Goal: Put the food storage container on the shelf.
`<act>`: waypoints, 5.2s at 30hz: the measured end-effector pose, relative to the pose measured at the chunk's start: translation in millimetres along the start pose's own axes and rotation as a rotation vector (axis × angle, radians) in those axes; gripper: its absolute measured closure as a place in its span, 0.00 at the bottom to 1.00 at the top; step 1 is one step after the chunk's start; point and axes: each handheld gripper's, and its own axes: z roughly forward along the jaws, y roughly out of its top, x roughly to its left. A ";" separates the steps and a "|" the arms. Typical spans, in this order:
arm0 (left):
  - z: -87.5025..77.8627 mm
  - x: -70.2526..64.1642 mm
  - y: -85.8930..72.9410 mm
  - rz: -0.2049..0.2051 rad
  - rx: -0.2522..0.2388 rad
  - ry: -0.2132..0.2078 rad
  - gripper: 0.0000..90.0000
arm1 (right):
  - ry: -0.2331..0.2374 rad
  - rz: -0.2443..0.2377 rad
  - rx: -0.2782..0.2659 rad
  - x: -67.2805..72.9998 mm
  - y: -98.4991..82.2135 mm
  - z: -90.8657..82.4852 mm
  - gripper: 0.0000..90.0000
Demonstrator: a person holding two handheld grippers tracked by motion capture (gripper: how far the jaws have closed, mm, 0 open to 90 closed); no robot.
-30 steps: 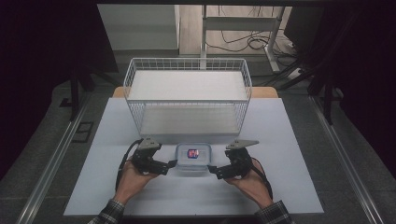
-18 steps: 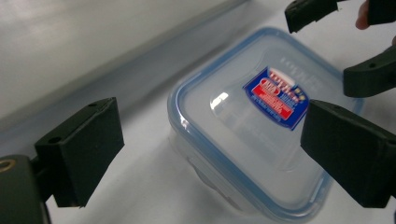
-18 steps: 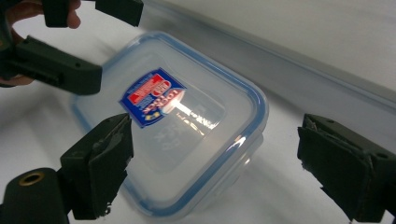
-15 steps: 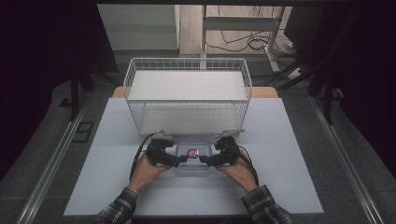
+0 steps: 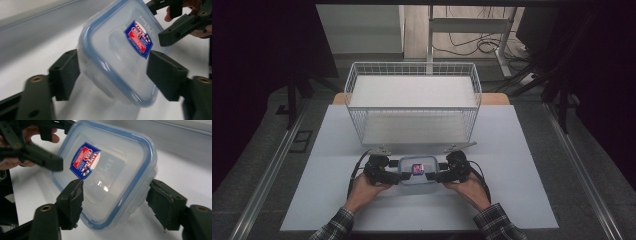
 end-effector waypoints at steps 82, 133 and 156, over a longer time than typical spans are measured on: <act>-96.9 5.9 115.3 -0.069 -0.229 -0.162 0.65 | 0.142 -0.016 -0.287 8.4 108.3 -102.4 0.64; -82.1 67.8 192.7 -0.119 -0.250 -0.066 0.64 | -0.001 0.070 -0.314 -39.8 203.8 -90.0 0.57; -86.1 54.8 213.1 -0.074 -0.271 0.180 0.53 | -0.158 0.009 -0.323 -26.8 211.4 -87.8 0.60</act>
